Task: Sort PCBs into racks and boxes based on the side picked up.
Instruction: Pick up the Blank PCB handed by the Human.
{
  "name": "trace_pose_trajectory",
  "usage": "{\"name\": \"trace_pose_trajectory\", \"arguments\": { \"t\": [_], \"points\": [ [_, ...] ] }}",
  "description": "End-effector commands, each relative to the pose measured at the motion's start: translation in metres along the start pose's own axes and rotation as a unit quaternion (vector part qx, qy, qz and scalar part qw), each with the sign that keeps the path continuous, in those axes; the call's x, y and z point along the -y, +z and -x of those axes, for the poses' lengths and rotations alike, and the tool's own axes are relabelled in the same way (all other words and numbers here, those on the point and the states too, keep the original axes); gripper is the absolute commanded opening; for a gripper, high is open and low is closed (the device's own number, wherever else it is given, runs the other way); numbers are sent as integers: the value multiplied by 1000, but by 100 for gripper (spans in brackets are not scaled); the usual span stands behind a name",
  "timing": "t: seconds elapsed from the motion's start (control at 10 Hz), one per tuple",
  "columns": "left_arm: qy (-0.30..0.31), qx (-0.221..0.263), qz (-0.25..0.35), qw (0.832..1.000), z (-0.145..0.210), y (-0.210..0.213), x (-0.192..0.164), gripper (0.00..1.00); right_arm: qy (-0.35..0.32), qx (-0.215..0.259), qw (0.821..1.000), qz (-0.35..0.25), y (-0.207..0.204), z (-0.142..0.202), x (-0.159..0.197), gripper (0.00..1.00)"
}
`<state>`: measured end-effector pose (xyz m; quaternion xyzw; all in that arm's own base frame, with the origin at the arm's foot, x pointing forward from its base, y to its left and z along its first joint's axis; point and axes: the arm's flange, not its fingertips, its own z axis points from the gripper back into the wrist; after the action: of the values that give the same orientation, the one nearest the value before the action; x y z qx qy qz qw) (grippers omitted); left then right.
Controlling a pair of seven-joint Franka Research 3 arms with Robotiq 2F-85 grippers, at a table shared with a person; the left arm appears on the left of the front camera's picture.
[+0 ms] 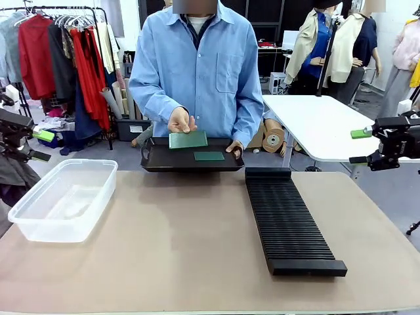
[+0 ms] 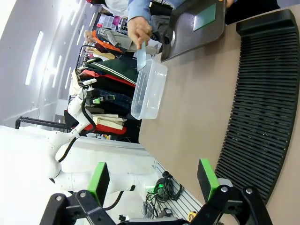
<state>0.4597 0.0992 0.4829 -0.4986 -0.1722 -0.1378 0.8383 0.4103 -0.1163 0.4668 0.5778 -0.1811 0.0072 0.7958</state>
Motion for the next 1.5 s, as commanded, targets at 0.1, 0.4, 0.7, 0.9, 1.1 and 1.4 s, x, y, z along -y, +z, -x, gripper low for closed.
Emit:
{"name": "trace_pose_trajectory", "arguments": {
  "t": [0.1, 0.4, 0.7, 0.9, 1.1, 1.4],
  "points": [
    [1, 3, -3, 1000, -1, 0, 0, 100, 2, 1, 1000, -3, 1, 0, -2, 100],
    [1, 3, -3, 1000, -1, 0, 0, 100, 2, 1, 1000, -3, 1, 0, -2, 100],
    [6, 3, 36, 999, 1, 5, -5, 100, 2, 1, 1000, -3, 1, 0, -2, 100],
    [12, 20, 41, 999, 2, 13, -13, 100, 2, 1, 1000, -3, 1, 0, -2, 100],
    [12, 30, 47, 998, 1, 17, -17, 100, 2, 1, 1000, -3, 1, 0, -2, 100],
    [23, 18, 29, 999, 6, 12, -16, 100, 0, 3, 999, -33, -12, -3, 6, 100]
  ]
}}
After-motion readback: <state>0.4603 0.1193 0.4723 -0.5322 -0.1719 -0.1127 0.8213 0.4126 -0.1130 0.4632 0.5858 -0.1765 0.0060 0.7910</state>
